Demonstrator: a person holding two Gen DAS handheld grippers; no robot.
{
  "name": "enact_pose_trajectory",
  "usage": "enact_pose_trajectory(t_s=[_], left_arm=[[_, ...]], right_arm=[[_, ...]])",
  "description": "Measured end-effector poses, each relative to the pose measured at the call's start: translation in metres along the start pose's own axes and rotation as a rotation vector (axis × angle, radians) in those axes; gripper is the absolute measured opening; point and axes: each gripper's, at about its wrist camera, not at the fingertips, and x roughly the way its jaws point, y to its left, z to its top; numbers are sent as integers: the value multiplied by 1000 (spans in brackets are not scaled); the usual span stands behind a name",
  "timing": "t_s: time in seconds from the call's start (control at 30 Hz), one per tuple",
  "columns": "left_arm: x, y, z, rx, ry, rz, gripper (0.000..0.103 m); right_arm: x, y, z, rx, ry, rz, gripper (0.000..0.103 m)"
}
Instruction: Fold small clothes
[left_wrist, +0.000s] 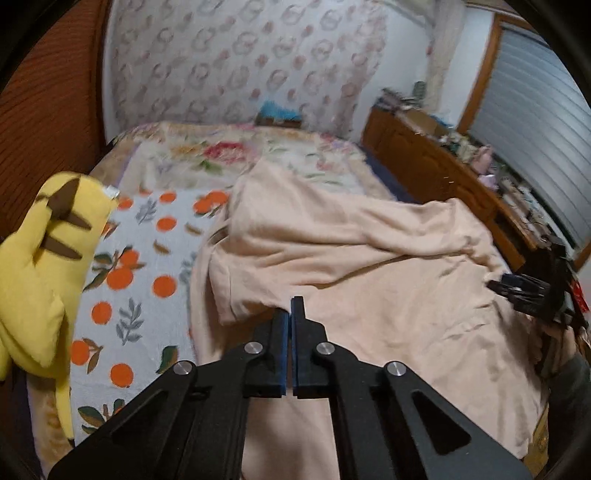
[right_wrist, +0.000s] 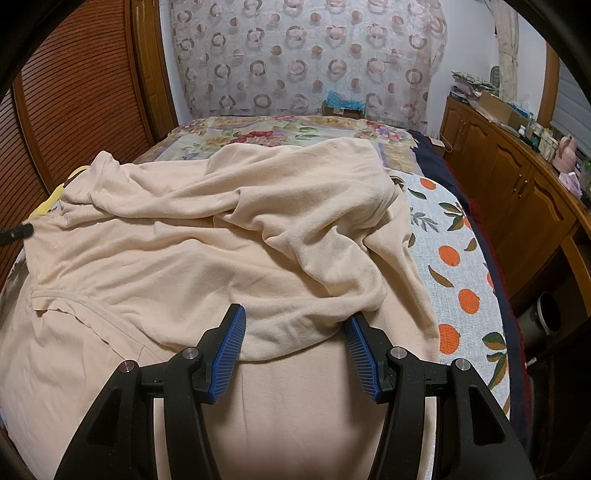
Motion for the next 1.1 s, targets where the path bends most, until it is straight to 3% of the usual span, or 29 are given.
enact_pose_trajectory(t_s=[0.03,0.1,0.17,0.23,0.4,0.77,0.93,1.1], left_arm=[[-3,-2,0,10,-4,1,2],[-8,-6,1,29,-12,4,2],[-18,-9,1,45,-38,-11,2],[-29,-12,2,55,-66,-34,2],[-50,-28,-1,113,-94,-70,2],[-123,-33,-19,151,-185,-117,2],[-151,-33,-40,151,-214,-128,2],[-155,-33,-65,169,-170,-104,2]], right_arm=[[0,0,0,-4,1,-1,57],[-1,1,1,-19,-1,10,46],[-2,1,1,-30,-5,8,19],[-4,2,1,-41,-20,8,5],[-27,7,2,-67,-92,53,4],[-129,0,-24,-95,-252,153,4],[-172,-17,-51,-93,-274,197,4],[-194,-31,-80,-101,-245,188,4]])
